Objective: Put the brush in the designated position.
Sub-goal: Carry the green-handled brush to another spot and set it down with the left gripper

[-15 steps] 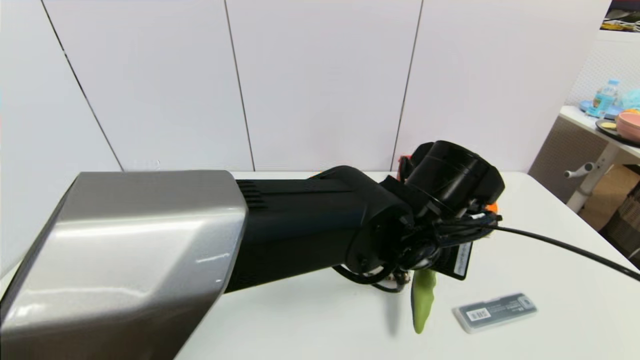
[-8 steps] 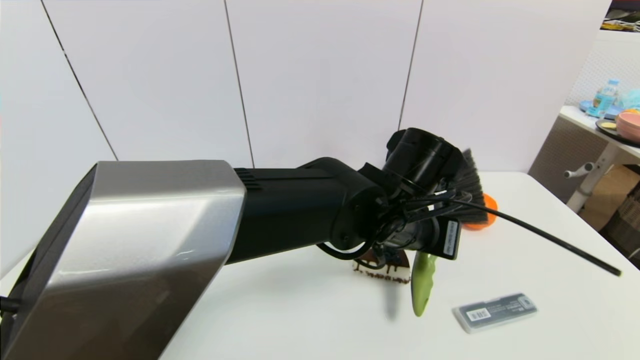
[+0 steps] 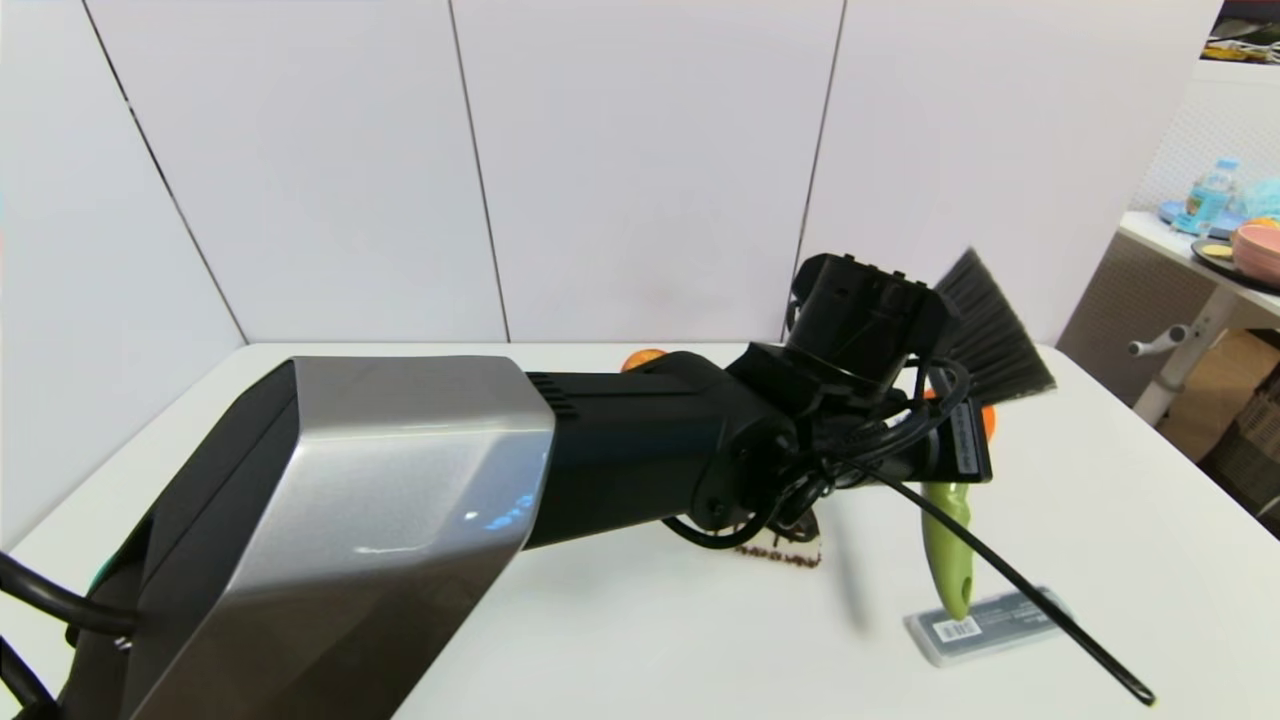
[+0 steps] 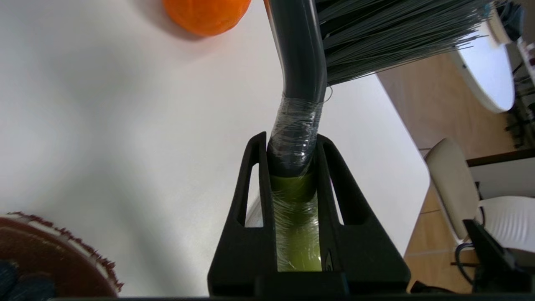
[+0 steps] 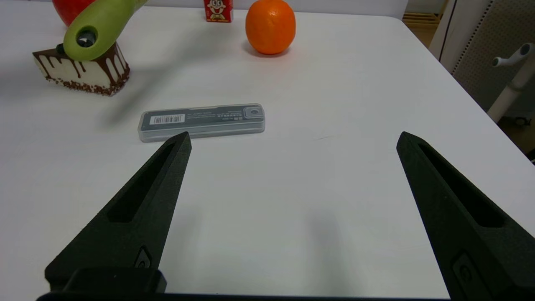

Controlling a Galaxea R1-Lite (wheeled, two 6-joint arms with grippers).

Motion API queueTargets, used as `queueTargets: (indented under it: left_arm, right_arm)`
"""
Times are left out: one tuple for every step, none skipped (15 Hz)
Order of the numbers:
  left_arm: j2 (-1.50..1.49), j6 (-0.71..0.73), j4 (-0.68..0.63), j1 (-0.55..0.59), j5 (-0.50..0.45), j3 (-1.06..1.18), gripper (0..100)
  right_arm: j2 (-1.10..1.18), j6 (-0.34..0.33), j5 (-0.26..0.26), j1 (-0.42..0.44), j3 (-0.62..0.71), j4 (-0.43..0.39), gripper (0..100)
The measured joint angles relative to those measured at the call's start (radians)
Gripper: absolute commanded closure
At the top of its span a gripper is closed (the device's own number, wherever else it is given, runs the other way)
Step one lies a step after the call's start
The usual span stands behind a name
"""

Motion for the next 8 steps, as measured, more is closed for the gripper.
queueTargets:
  left_arm:
    - [0.004, -0.041, -0.036, -0.001, -0.001, 0.000, 100]
    - [0.008, -0.091, -0.068, -0.002, -0.001, 0.000, 100]
    - [0.011, -0.147, -0.092, -0.006, -0.001, 0.000, 100]
    - [0.013, -0.200, -0.111, -0.011, 0.000, 0.000, 100]
    - [0.015, -0.227, -0.114, -0.011, -0.001, 0.001, 100]
    - [0.019, -0.240, -0.113, -0.012, -0.001, 0.001, 100]
    - [0.024, -0.255, -0.114, -0.011, -0.001, 0.001, 100]
    - [0.031, -0.264, -0.114, -0.010, -0.001, 0.001, 100]
  right_arm:
    - [0.000, 0.000, 0.000, 0.000, 0.000, 0.000, 0]
    - [0.000, 0.000, 0.000, 0.000, 0.000, 0.000, 0]
    - [0.000, 0.000, 0.000, 0.000, 0.000, 0.000, 0]
    - [0.000, 0.000, 0.000, 0.000, 0.000, 0.000, 0]
    - [0.000, 0.000, 0.000, 0.000, 0.000, 0.000, 0]
    - [0.000, 0.000, 0.000, 0.000, 0.000, 0.000, 0]
    - [0.000, 0.000, 0.000, 0.000, 0.000, 0.000, 0]
    - [0.000, 0.000, 0.000, 0.000, 0.000, 0.000, 0]
